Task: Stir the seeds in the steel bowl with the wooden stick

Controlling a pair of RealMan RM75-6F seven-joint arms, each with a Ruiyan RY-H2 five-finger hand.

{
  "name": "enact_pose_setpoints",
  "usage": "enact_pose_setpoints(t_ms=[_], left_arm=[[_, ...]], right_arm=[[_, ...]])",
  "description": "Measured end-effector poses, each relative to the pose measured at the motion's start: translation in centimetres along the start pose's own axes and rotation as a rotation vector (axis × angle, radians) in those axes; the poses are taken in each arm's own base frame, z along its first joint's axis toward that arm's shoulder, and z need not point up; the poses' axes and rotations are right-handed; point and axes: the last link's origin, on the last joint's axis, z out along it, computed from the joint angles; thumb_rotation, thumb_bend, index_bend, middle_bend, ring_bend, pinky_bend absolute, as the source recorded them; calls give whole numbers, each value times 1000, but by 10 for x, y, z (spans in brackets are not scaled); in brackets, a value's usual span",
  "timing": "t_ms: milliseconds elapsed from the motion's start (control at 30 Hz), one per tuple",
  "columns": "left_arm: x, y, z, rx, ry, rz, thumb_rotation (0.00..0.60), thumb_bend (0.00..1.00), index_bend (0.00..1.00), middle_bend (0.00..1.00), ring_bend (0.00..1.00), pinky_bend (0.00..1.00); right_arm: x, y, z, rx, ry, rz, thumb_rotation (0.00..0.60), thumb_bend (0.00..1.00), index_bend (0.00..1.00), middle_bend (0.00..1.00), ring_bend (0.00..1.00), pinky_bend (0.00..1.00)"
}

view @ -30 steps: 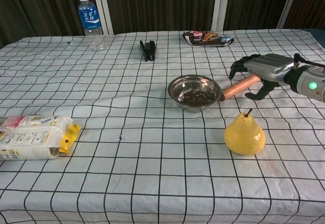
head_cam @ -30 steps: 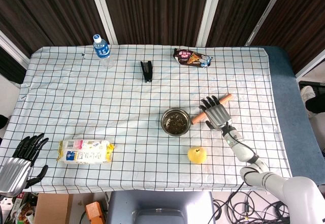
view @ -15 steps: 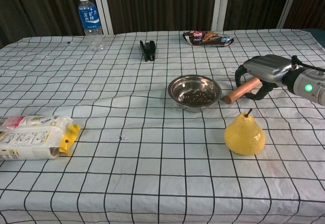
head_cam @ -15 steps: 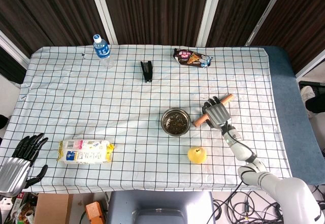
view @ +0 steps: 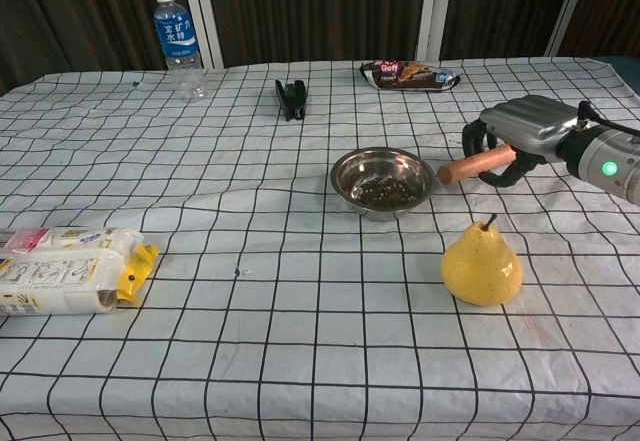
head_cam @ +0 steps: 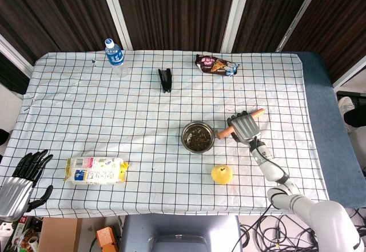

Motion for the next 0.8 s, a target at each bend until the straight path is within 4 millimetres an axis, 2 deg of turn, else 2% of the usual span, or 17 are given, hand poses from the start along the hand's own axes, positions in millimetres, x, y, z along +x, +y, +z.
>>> enact_pose_setpoints(t_ms=[200,267,400,633,800], left_arm=[[0,0,0,0,-2,2,600,419,0,0,0,0],[-1,0,0,1,-4,4,600,420,0,0,0,0],[-1,2,0,-1,-5,7,600,419,0,0,0,0],[-3,4,0,-8,-10,11,600,420,0,0,0,0],[-4,4,1,-8,-19,11,600,420,0,0,0,0]], right_arm=[[15,5,-4,-21,80,152,600,325,909,576,495,472],[24,9,-6,-20,117,229,600,325,933,596,519,506],[48,21,-11,-14,202,363,600,325,959,619,541,510],[66,32,-20,-46,222,750,600,325,975,634,554,510],[65,45,-26,-96,226,1043,600,325,986,645,571,510]])
